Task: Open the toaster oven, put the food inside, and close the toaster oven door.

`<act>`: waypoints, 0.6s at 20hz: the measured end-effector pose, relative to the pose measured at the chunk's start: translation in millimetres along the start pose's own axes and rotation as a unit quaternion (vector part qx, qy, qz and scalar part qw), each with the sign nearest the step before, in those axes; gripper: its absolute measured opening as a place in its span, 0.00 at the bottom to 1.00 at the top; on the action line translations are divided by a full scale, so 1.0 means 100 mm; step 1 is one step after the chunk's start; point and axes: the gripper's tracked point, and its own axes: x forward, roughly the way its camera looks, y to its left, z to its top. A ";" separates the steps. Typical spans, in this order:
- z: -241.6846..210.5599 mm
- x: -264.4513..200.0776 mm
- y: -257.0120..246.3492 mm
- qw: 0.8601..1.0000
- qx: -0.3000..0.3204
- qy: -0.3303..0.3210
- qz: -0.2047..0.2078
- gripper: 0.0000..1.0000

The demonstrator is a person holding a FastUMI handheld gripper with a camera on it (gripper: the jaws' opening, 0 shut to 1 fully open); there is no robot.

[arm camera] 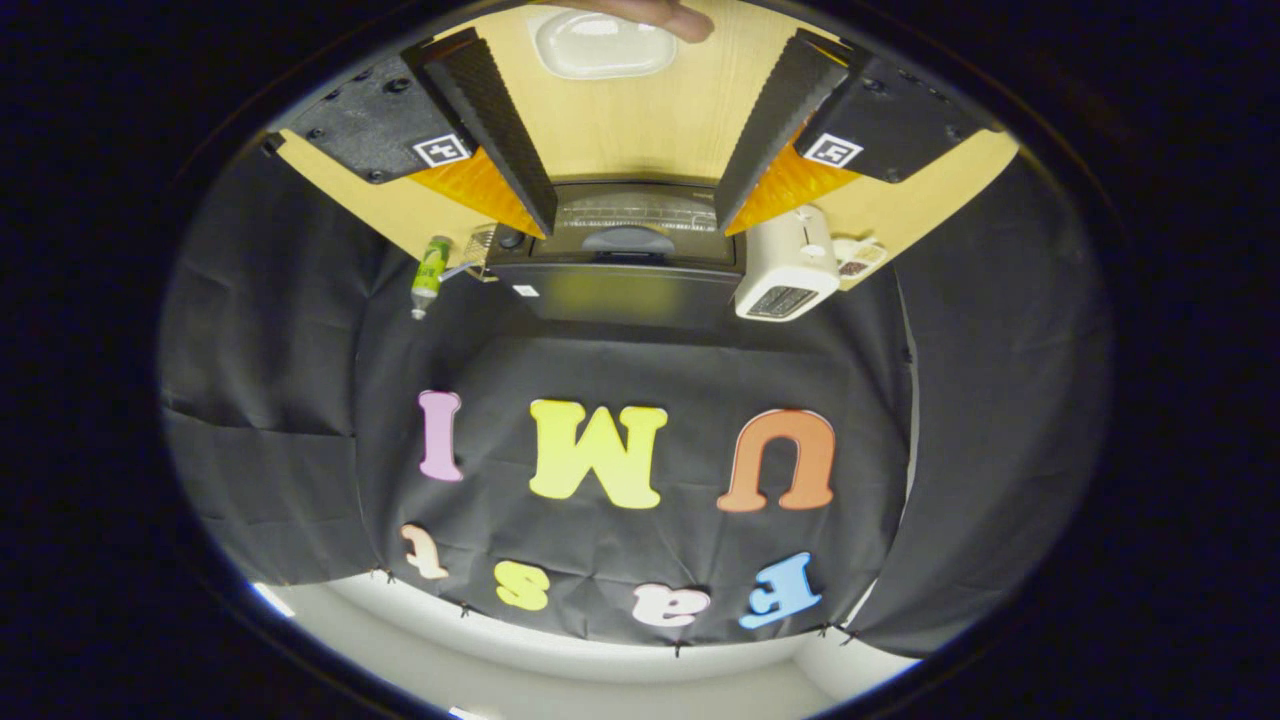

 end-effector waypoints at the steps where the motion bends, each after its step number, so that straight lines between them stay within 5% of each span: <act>1: 0.08 -0.09 -0.06 1.000 0.004 -0.005 -0.001 1.00; 8: 0.66 -0.78 -0.63 0.997 0.008 -0.057 -0.056 1.00; 12: 0.89 -1.08 -0.67 0.996 0.032 -0.080 -0.033 1.00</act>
